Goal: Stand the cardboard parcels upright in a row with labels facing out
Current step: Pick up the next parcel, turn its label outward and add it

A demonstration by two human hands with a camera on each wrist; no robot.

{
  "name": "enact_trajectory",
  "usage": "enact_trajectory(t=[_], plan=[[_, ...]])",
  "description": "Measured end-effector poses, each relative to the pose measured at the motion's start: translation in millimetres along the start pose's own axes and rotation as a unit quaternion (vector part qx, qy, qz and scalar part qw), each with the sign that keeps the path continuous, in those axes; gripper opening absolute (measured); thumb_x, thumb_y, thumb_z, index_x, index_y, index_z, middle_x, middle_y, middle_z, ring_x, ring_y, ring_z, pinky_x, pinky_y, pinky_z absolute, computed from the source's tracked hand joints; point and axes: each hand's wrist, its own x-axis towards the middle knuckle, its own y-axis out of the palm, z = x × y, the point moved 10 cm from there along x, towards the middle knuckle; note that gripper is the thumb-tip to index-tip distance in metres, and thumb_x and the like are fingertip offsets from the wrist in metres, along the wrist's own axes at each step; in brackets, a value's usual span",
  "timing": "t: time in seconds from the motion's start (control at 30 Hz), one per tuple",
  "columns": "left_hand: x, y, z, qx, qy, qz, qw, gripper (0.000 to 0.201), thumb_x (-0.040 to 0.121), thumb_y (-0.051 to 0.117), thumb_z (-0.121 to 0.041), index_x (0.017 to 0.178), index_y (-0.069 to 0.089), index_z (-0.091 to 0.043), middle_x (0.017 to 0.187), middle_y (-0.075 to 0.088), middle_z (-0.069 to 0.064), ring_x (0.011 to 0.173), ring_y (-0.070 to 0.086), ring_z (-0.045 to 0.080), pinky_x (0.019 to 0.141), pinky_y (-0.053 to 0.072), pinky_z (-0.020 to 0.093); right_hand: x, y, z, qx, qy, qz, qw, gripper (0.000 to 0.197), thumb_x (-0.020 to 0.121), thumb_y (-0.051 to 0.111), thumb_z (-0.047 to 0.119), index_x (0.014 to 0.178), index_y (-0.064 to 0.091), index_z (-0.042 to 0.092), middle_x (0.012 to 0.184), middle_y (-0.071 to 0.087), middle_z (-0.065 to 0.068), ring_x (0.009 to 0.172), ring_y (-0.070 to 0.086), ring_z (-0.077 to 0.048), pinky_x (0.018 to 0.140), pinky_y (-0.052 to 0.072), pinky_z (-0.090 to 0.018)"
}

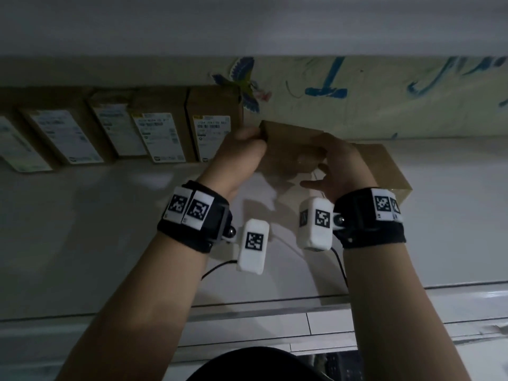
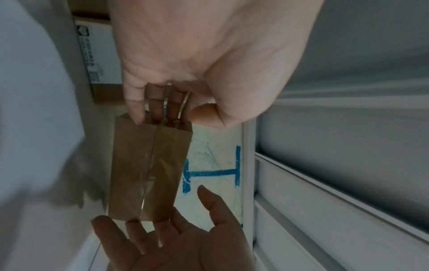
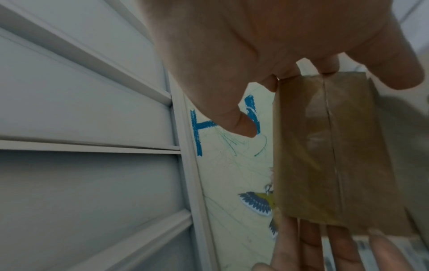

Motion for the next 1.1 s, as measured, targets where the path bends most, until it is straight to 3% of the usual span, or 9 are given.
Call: enact_trajectory(t=[0.07, 0.2, 0.37, 0.53, 0.6, 0.7, 0.87, 1.0, 1.1], plan=[[-13.6, -8.1, -3.8, 0.017, 0.025, -0.009, 1.000, 0.033, 0.091, 0.050, -0.008, 0.101, 0.073, -0.028, 0.105, 0.074, 0.001, 0.101, 0.068, 0.020, 0.096, 0.054, 0.038, -9.8, 6.4, -5.5, 0.032, 0.008, 0.006, 0.999, 0.011, 0.102, 0.058, 0.022, 0.107, 0.068, 0.019, 0.094, 0.078, 0.002, 0.107, 0.072, -0.022, 0.090, 0.061, -0.058], [-30.7, -31.6, -11.0, 0.032, 0.064, -0.024, 0.997, 0.048, 0.098, 0.051, -0.011, 0.142, 0.063, -0.022, 0.131, 0.064, -0.003, 0.121, 0.060, 0.015, 0.099, 0.048, 0.029, -30.0, 26.5, -13.5, 0.093, 0.030, 0.036, 0.995, 0.011, 0.098, 0.061, 0.027, 0.088, 0.065, 0.023, 0.092, 0.067, -0.006, 0.130, 0.062, -0.034, 0.101, 0.052, -0.066], [-43.8, -65.8, -17.7, 0.049, 0.126, -0.052, 0.989, 0.046, 0.089, 0.051, -0.018, 0.130, 0.069, -0.030, 0.135, 0.065, -0.002, 0.122, 0.062, 0.014, 0.102, 0.053, 0.031, -59.7, 45.1, -16.2, 0.117, 0.014, 0.034, 0.992, 0.011, 0.103, 0.056, 0.021, 0.097, 0.065, 0.020, 0.118, 0.071, -0.009, 0.129, 0.062, -0.033, 0.105, 0.051, -0.064], [-53.2, -95.5, -18.3, 0.122, 0.159, -0.097, 0.975, 0.048, 0.103, 0.045, -0.002, 0.147, 0.056, -0.018, 0.146, 0.056, 0.002, 0.130, 0.054, 0.013, 0.107, 0.044, 0.018, -82.9, 57.9, -24.9, 0.130, -0.007, 0.019, 0.991, 0.036, 0.107, 0.051, 0.019, 0.140, 0.064, 0.024, 0.127, 0.075, 0.003, 0.126, 0.068, -0.025, 0.117, 0.043, -0.054], [-53.4, -98.0, -12.6, 0.112, 0.143, -0.081, 0.980, 0.050, 0.104, 0.045, -0.004, 0.151, 0.052, -0.020, 0.146, 0.057, 0.001, 0.132, 0.055, 0.014, 0.109, 0.042, 0.022, -90.6, 63.8, -27.4, 0.124, -0.012, 0.013, 0.992, 0.036, 0.106, 0.052, 0.019, 0.138, 0.066, 0.026, 0.121, 0.079, 0.007, 0.123, 0.071, -0.020, 0.119, 0.041, -0.051], [-56.7, -108.5, -6.6, 0.085, 0.137, -0.092, 0.983, 0.044, 0.101, 0.051, -0.016, 0.144, 0.058, -0.025, 0.138, 0.062, 0.000, 0.124, 0.061, 0.014, 0.109, 0.049, 0.032, -99.6, 68.1, -28.5, 0.119, -0.035, -0.010, 0.992, 0.032, 0.103, 0.059, 0.012, 0.129, 0.070, 0.025, 0.118, 0.081, 0.008, 0.120, 0.073, -0.016, 0.118, 0.041, -0.052], [-74.6, -127.7, -3.6, 0.082, 0.161, -0.130, 0.975, 0.018, 0.102, 0.064, -0.027, 0.116, 0.074, -0.023, 0.110, 0.075, -0.008, 0.098, 0.068, -0.004, 0.084, 0.052, 0.013, -106.7, 65.9, -29.4, 0.158, -0.069, -0.057, 0.983, 0.050, 0.098, 0.057, -0.009, 0.139, 0.065, 0.018, 0.123, 0.079, 0.007, 0.125, 0.070, -0.020, 0.120, 0.042, -0.051], [-83.0, -139.9, -1.1, 0.064, 0.162, -0.139, 0.975, 0.018, 0.098, 0.071, -0.039, 0.101, 0.080, -0.023, 0.096, 0.079, -0.011, 0.091, 0.071, -0.003, 0.082, 0.054, 0.018, -108.2, 66.7, -29.9, 0.165, -0.070, -0.059, 0.982, 0.044, 0.101, 0.053, 0.000, 0.128, 0.075, 0.027, 0.127, 0.078, 0.003, 0.127, 0.068, -0.024, 0.116, 0.045, -0.055], [-96.4, -145.3, -16.3, 0.092, 0.210, -0.170, 0.958, 0.035, 0.101, 0.067, -0.035, 0.066, 0.064, -0.028, 0.064, 0.063, -0.008, 0.066, 0.062, 0.005, 0.066, 0.044, 0.020, -106.0, 76.5, -28.6, 0.173, -0.060, -0.023, 0.983, 0.046, 0.104, 0.047, 0.009, 0.132, 0.074, 0.034, 0.135, 0.073, 0.000, 0.128, 0.068, -0.025, 0.109, 0.053, -0.055]])
